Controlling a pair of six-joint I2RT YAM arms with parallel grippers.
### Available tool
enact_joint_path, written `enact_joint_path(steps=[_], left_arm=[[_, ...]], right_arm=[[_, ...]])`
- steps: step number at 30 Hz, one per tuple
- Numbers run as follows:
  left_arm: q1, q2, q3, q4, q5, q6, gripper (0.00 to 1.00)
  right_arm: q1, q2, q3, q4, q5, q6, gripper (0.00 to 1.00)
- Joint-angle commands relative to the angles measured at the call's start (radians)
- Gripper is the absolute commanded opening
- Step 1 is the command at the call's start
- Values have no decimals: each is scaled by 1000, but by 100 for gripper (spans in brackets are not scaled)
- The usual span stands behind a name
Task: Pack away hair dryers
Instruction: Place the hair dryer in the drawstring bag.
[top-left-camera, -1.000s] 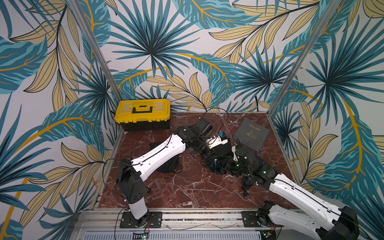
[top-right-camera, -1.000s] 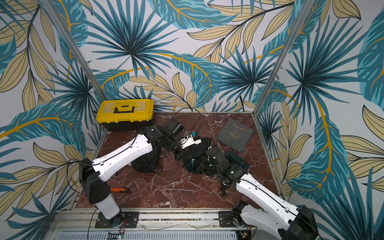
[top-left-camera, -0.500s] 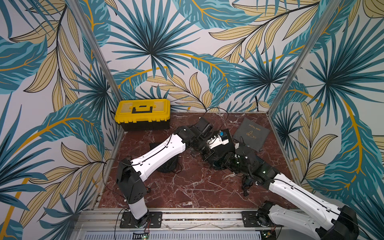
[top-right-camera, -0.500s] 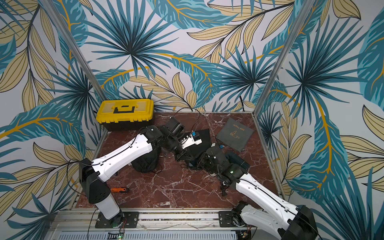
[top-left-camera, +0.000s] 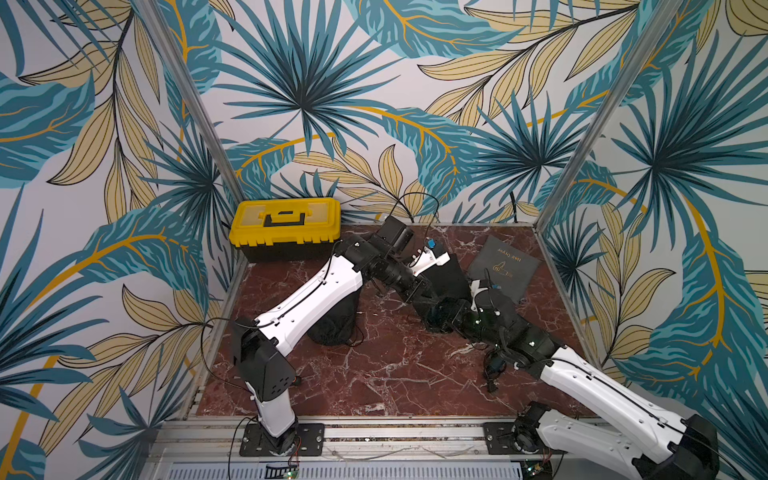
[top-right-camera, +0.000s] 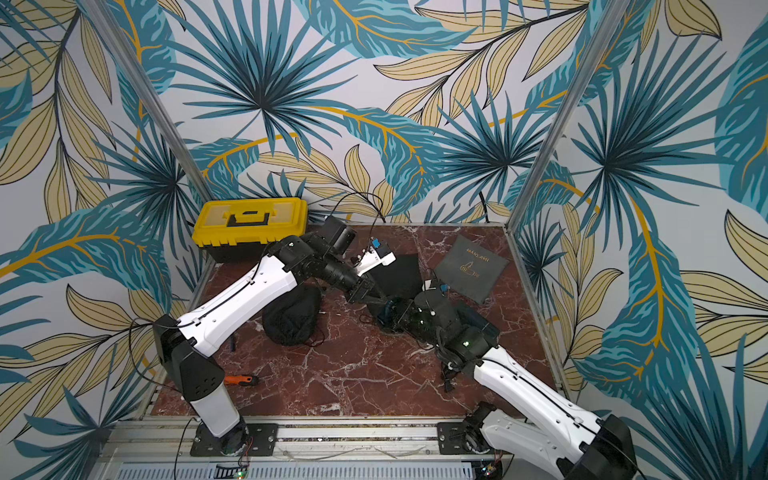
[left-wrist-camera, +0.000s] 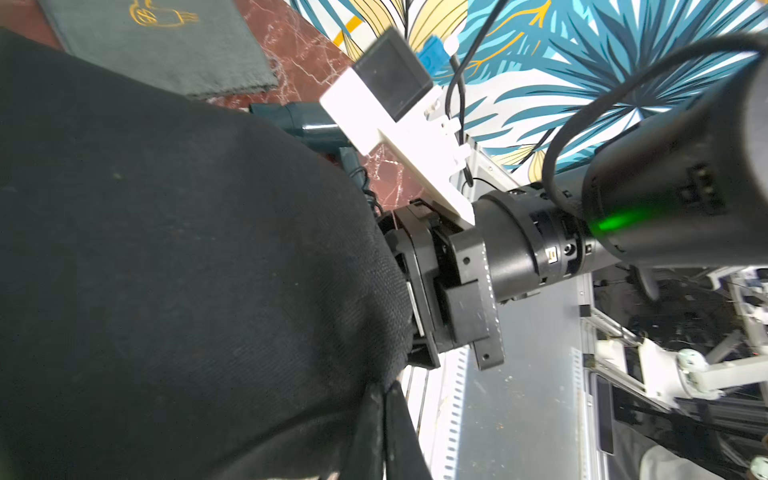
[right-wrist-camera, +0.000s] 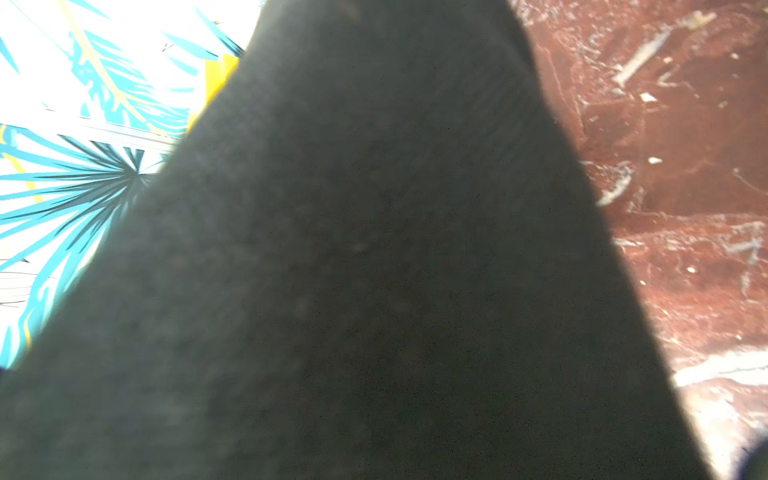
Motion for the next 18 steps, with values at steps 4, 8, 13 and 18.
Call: enact_joint_path(steps=[4,8,13,18], left_arm=[[-28,-11,-73,56,66,-46,0],[-36,-16,-78,71,85,-67,0],[-34,-28,-75,79,98,-75,0],[14,-48,-38,73,93,-63,0]], right_arm=[[-4,-20,43,104,31,-36,46],[-3,1,66,74,24,-42,49],[-3,-3,68,68,20,-42,50],[-3,-24,90,-11,17,-69,50]])
